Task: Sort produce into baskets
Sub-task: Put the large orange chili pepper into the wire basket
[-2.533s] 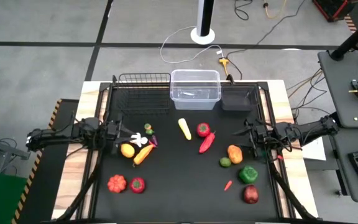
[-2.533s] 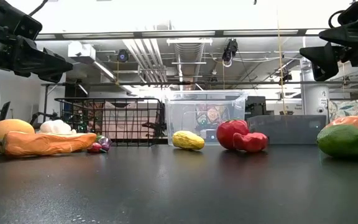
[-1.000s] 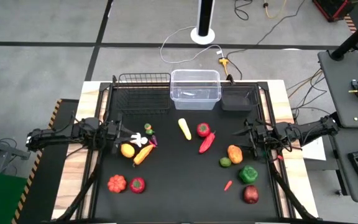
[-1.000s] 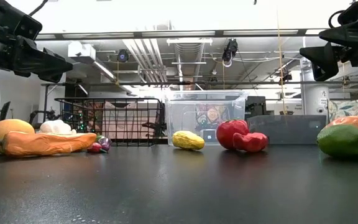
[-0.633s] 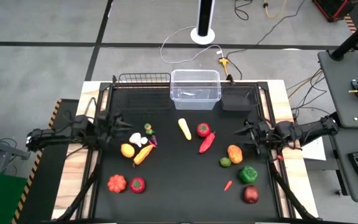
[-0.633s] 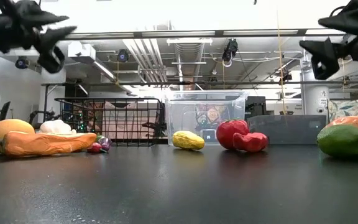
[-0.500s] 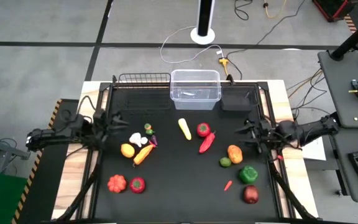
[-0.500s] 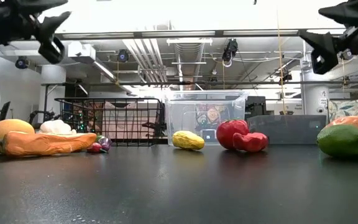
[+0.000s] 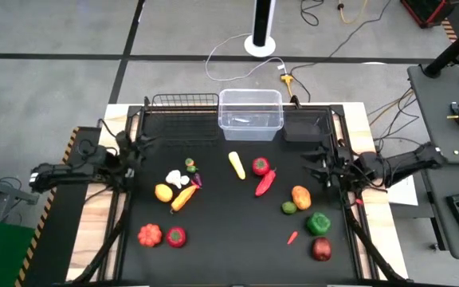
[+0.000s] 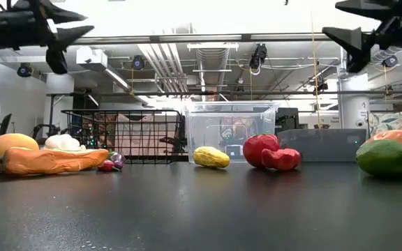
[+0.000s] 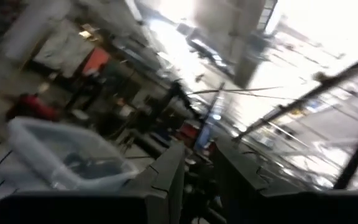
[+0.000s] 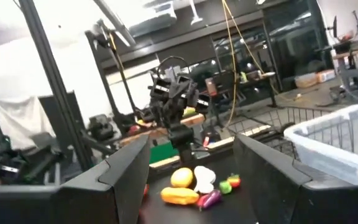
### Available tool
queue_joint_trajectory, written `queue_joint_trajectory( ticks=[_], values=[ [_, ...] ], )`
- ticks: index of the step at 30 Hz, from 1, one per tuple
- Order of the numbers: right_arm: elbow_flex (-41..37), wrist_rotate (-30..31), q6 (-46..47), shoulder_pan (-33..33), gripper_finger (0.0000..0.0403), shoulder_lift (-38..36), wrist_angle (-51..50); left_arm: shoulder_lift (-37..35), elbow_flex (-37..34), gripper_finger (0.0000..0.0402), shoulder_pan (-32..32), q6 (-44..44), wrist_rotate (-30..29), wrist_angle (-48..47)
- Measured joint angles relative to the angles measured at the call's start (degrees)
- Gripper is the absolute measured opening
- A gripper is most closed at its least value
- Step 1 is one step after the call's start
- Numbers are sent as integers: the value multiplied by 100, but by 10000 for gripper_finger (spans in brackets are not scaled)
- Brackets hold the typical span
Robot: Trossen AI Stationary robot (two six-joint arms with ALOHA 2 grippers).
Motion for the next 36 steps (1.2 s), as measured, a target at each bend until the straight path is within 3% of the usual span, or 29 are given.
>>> queue_joint_trajectory(
  ticks=[7, 16, 20, 24, 31, 36],
  values=[
    [1037, 111, -557, -9, 224, 1303, -120, 712, -4, 69, -2, -703, 8, 25],
    [2197, 650, -376, -11, 224, 2568, -1308, 1682, 495, 69, -67, -819, 817, -25],
    [2492, 692, -256, -11, 224, 2776, -1524, 2200, 1289, 69, -290, -823, 1127, -1176],
    [2642, 691, -223, -11, 224, 2862, -1765, 2773, 2109, 69, -662, -769, 818, -2815],
    [2712, 691, -105, -11, 224, 2848, -1824, 3900, 3143, 69, -1670, -2064, 587, -5156],
    [2708, 691, -105, -11, 224, 2918, -1884, 4992, 3884, 69, -2338, -2792, 465, -5778]
  ],
)
